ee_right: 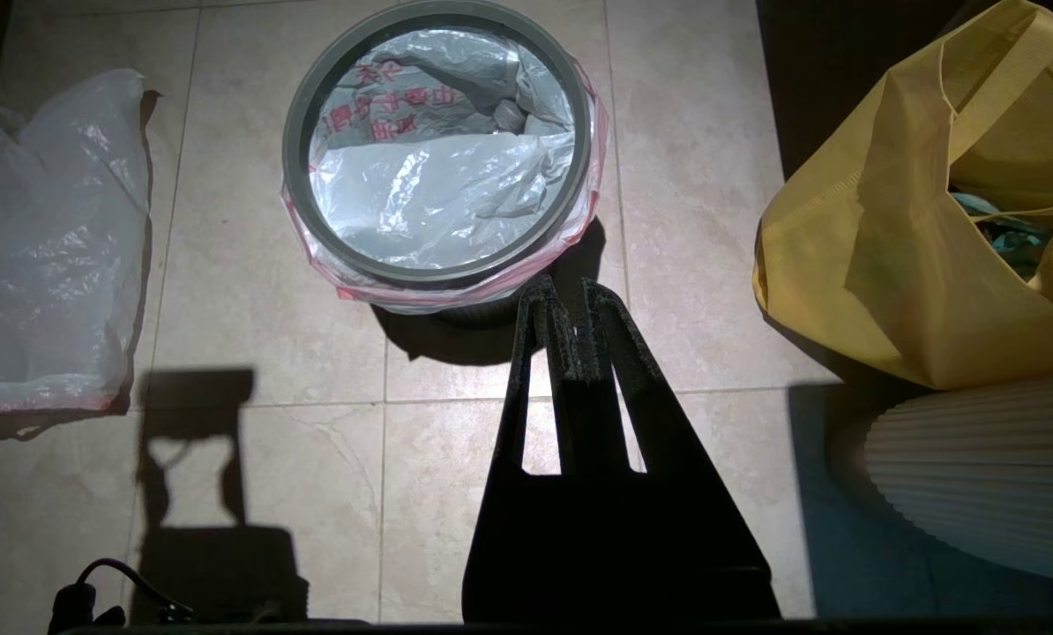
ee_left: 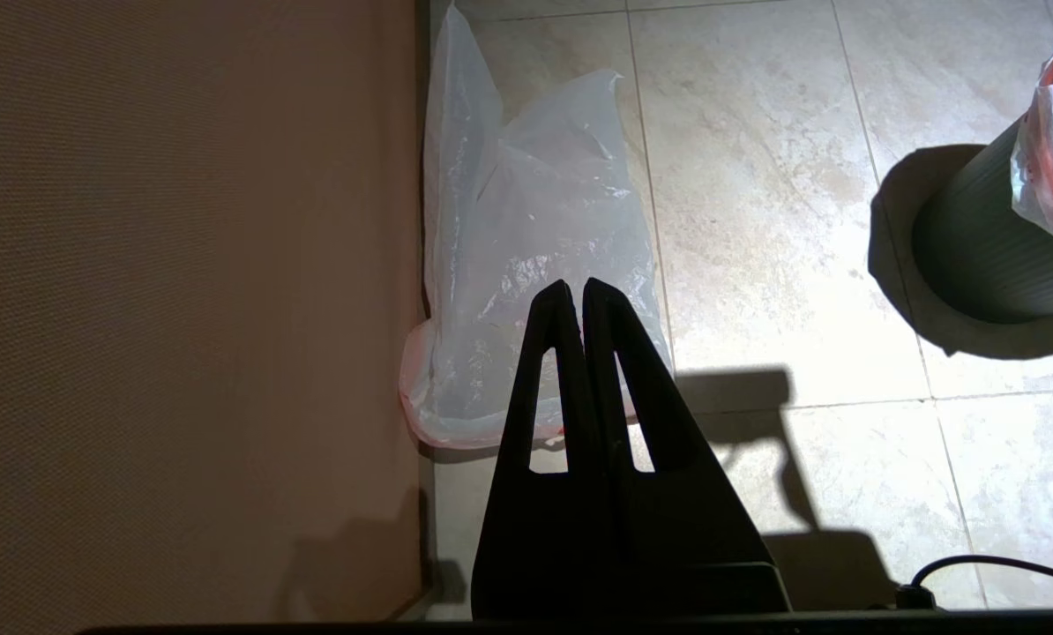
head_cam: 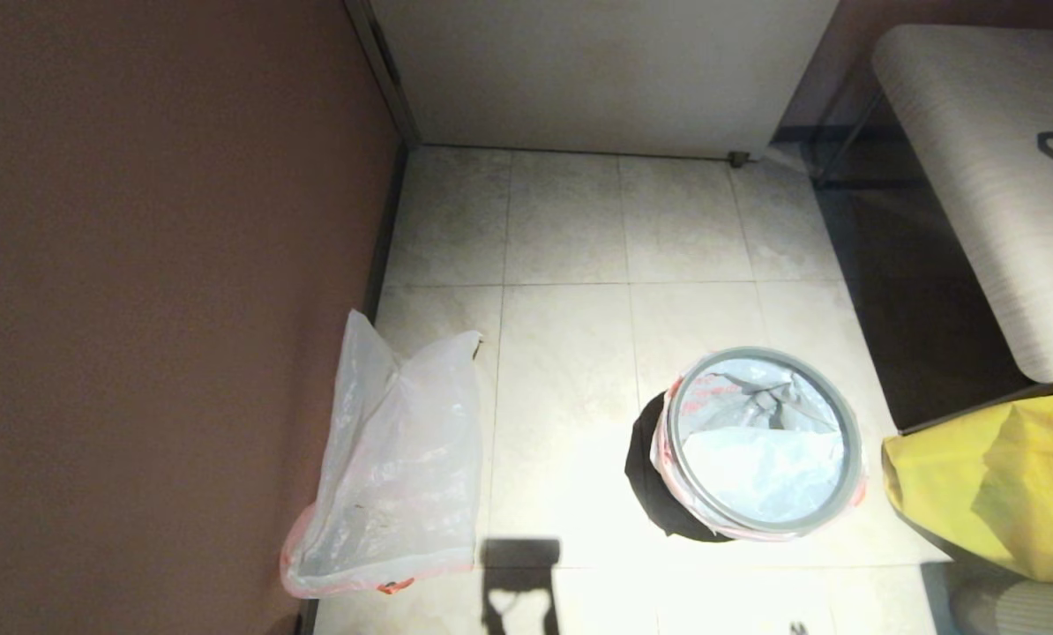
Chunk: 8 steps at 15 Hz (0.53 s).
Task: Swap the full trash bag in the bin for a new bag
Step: Place the trash can ring on the floor
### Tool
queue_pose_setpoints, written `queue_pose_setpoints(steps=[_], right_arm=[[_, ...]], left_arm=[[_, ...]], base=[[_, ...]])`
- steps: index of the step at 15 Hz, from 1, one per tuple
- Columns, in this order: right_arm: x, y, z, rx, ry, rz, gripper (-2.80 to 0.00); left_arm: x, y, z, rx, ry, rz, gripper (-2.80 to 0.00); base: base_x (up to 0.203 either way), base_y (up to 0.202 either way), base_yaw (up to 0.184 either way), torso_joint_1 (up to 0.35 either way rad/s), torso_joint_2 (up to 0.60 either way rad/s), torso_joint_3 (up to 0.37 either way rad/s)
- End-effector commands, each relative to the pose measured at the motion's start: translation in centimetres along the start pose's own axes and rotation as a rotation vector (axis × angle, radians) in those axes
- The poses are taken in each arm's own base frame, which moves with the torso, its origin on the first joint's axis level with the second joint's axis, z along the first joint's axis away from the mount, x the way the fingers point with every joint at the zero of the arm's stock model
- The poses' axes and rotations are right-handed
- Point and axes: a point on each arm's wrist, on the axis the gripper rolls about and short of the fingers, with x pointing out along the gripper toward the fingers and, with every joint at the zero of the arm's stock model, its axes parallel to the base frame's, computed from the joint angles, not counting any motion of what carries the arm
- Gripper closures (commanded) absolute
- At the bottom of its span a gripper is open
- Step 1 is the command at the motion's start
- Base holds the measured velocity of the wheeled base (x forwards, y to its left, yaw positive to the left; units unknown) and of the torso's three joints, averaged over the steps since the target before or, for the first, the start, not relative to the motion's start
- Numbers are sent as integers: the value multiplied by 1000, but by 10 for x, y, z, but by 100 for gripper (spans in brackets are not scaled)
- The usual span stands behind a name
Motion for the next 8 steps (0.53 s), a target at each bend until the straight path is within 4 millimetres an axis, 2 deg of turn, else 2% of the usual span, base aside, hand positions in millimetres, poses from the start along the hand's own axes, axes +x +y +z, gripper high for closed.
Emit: queue_pose_setpoints(steps=[1, 8], right_arm=[[0, 0, 0, 0, 2, 0, 0], [0, 0, 0, 0, 2, 0, 0]], left_arm=[[0, 0, 0, 1, -2, 0, 0], [0, 0, 0, 1, -2, 0, 0]], base=[[0, 0, 0, 0, 0, 0], [0, 0, 0, 0, 0, 0]])
